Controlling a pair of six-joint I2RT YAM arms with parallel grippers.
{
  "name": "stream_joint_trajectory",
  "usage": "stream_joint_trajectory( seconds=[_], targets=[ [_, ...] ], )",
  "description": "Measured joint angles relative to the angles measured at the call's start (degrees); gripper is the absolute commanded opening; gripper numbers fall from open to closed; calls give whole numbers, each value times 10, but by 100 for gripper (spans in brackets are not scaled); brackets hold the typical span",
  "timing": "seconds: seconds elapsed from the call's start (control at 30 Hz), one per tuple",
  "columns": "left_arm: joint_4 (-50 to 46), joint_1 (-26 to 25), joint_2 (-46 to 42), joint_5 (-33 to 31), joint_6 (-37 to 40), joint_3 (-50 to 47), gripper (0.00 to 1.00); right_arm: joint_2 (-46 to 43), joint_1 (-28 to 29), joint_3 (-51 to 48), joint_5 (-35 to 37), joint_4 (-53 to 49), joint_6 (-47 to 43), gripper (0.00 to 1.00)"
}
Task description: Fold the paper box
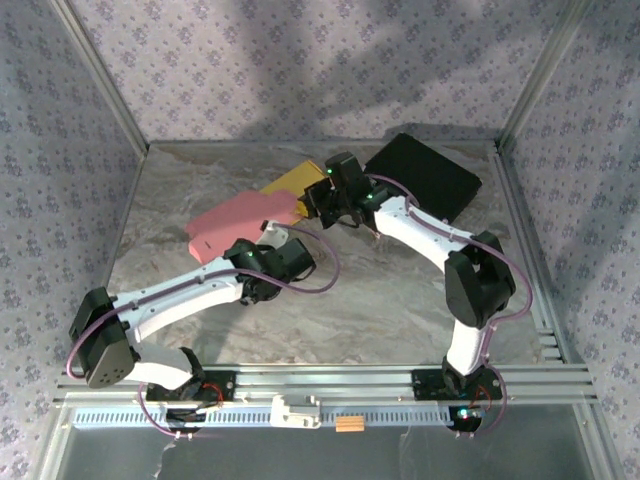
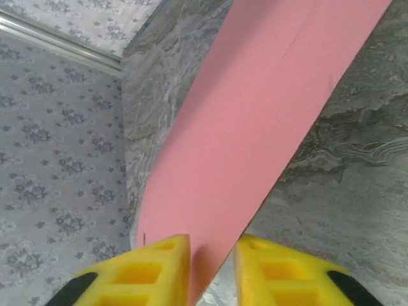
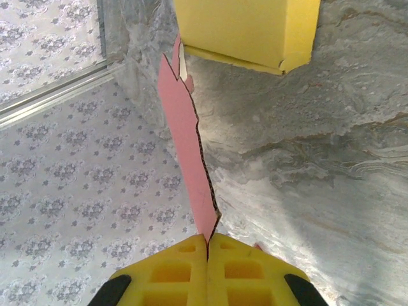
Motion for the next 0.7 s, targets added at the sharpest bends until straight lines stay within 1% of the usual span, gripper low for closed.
stream_joint_trajectory(
  seconds=[0.07, 0.1, 0.13, 0.2, 0.23, 0.3, 0.43, 0.57, 0.67, 0.7],
  targets=[
    [-2, 0, 0, -2, 3, 0, 6, 9, -1, 16, -7, -1, 0, 0],
    [-4, 0, 0, -3, 5, 0, 0, 15, -1, 27, -13, -4, -1, 6],
    [-8, 0, 0, -5, 5, 2, 0, 23, -2, 42, -19, -6, -3, 20],
    [-11, 0, -1, -6, 7, 5, 0, 35, -3, 69, -29, -16, -14, 40],
    [-12, 0, -2, -8, 10, 9, 0, 38, -3, 82, -30, -25, -24, 47],
    [-15, 1, -6, -11, 12, 23, 0, 38, -7, 111, -30, -39, -46, 53],
    [-36, 21, -23, -14, 13, 84, 0, 37, -25, 192, -24, -68, -104, 60],
    [-63, 59, -51, -9, 7, 167, 0, 7, -56, 230, -3, -85, -160, 61],
    [-70, 76, -84, 23, 12, 208, 0, -26, -82, 237, 18, -111, -198, 61],
    [-69, 80, -96, 49, 18, 219, 0, -36, -91, 240, 27, -125, -211, 60]
  ],
)
